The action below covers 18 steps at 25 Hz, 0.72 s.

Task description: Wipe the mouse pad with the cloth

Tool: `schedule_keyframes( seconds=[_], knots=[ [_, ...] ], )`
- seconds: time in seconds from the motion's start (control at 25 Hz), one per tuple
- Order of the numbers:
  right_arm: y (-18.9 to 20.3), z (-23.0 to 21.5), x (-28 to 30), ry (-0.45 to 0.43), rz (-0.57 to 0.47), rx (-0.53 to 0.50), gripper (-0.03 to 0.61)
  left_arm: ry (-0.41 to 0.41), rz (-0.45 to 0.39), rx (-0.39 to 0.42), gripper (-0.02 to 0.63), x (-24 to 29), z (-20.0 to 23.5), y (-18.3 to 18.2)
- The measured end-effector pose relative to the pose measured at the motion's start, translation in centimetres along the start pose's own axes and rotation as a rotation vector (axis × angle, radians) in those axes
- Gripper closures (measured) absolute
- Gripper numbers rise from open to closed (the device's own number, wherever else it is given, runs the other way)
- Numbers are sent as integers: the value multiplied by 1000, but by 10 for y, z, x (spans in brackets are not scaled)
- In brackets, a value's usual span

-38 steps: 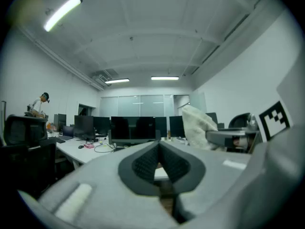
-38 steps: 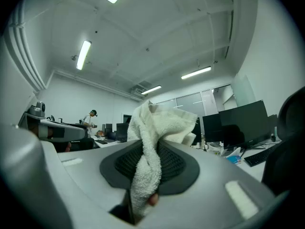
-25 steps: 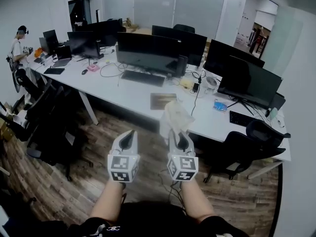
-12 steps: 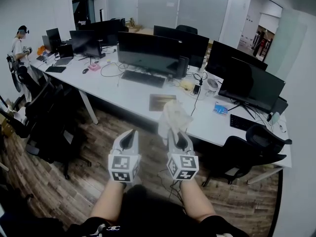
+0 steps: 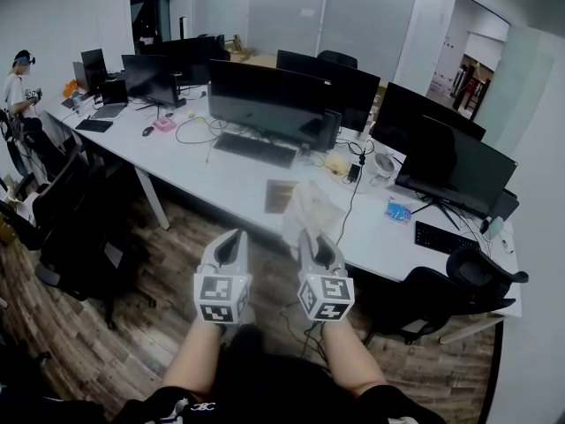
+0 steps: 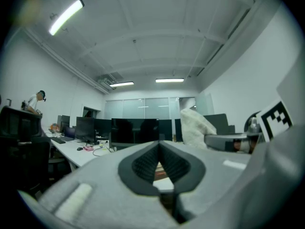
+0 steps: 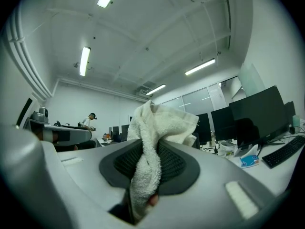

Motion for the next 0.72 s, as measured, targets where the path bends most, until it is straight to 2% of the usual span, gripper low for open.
schedule_keyframes(
  seconds=[0.36,0.72],
  knots=[
    [15,-29,82,19,34,-9,494,27,13,-16,615,87,31,12],
    [18,-65,178,57,63,3,494,80,26,-13,615,192,64,5]
  ],
)
Point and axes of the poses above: the fingertips, and each gripper's own axes: x forward along the fingers, z to its left, y out of its underside, the point moved 4 cm from there along -x, backward along the fingers, and after that the axes turned 8 degrees about -y, right-handed, at the moved point
